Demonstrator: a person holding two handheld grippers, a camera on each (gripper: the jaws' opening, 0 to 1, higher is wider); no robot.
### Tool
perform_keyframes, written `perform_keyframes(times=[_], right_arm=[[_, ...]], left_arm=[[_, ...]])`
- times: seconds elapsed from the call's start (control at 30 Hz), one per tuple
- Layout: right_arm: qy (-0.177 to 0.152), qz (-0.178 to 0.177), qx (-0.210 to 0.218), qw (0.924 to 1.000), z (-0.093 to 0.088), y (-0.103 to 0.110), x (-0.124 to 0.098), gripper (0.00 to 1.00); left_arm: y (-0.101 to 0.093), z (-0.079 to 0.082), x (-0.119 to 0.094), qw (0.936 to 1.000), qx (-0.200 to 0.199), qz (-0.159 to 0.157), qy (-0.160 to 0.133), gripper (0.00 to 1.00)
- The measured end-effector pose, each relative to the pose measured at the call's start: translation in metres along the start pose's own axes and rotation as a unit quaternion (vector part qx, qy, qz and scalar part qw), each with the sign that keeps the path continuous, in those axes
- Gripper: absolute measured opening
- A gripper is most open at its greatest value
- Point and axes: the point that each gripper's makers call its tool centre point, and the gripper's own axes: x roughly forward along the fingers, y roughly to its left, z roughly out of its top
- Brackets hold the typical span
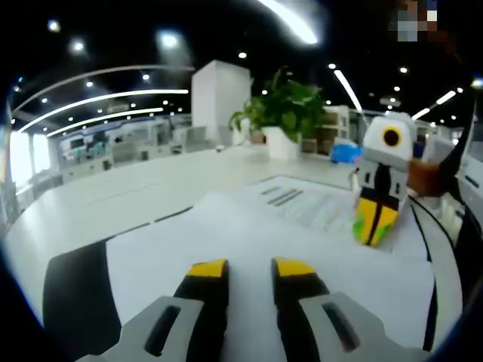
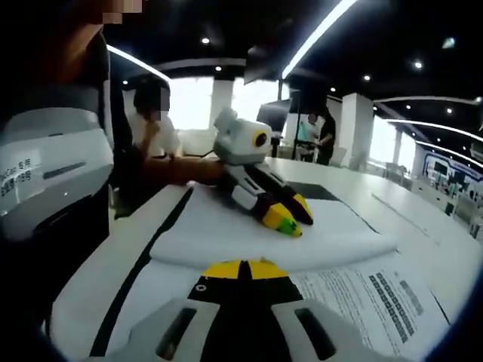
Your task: Flip through the bound document one page at a time
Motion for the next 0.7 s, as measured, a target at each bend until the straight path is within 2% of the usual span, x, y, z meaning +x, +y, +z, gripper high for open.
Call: perform_keyframes(times=[0.3, 0.53, 0.7], right_arm=[[0.012, 0.025, -0.006, 0.9996, 0.000, 0.005, 0.006, 0.04], [0.019, 0.026, -0.019, 0.9993, 0.001, 0.005, 0.007, 0.04], [0.015, 0.031, -0.015, 0.9993, 0.001, 0.006, 0.010, 0.04]], left_arm=[[0.002, 0.001, -0.001, 1.0000, -0.005, 0.005, 0.000, 0.28], [0.003, 0.004, -0.003, 0.9999, 0.003, 0.009, -0.001, 0.30], [-0.013, 0.010, -0.003, 0.9998, 0.013, -0.013, -0.012, 0.30]])
